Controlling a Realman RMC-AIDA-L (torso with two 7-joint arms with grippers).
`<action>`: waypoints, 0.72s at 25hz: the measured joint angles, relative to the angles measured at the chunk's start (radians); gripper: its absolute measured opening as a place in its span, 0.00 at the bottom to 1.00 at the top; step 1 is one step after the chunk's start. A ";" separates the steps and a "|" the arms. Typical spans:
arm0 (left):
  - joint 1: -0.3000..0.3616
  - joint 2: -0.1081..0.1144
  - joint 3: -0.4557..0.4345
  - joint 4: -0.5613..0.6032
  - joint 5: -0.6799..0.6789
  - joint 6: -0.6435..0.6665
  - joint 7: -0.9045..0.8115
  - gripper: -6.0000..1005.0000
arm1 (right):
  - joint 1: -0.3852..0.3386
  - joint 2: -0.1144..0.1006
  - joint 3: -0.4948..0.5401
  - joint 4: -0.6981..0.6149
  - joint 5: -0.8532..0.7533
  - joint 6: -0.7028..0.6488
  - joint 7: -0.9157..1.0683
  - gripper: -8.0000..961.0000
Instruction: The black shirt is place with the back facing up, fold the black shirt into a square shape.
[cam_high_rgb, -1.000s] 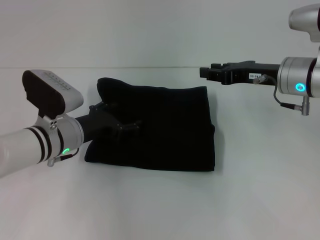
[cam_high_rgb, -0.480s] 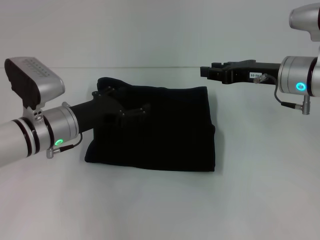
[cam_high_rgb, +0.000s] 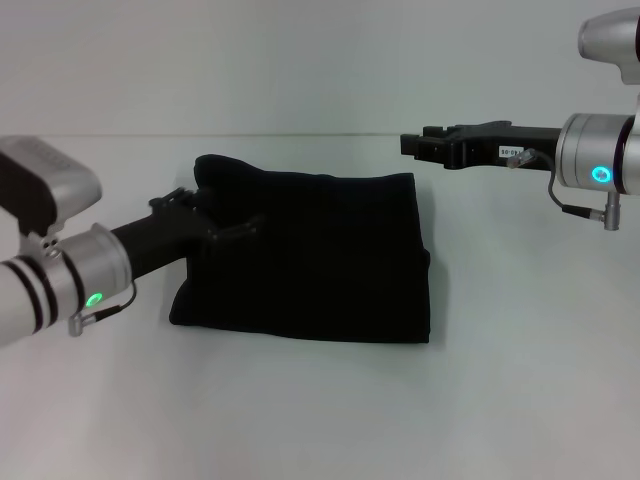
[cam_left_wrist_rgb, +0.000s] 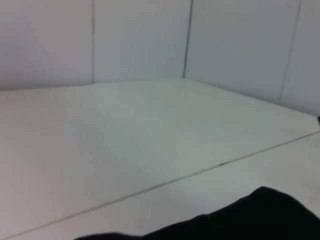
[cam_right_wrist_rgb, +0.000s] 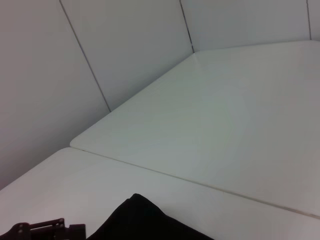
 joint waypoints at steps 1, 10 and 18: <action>0.007 0.000 -0.005 0.000 0.001 -0.003 0.000 0.92 | 0.000 0.000 0.000 0.000 0.000 0.000 0.000 0.45; 0.033 0.000 -0.010 -0.016 0.009 -0.054 0.029 0.92 | 0.000 0.002 -0.001 0.000 0.000 0.001 -0.005 0.45; 0.035 0.000 -0.014 -0.023 0.014 -0.085 0.041 0.92 | 0.002 0.003 -0.002 0.000 0.000 0.001 -0.012 0.45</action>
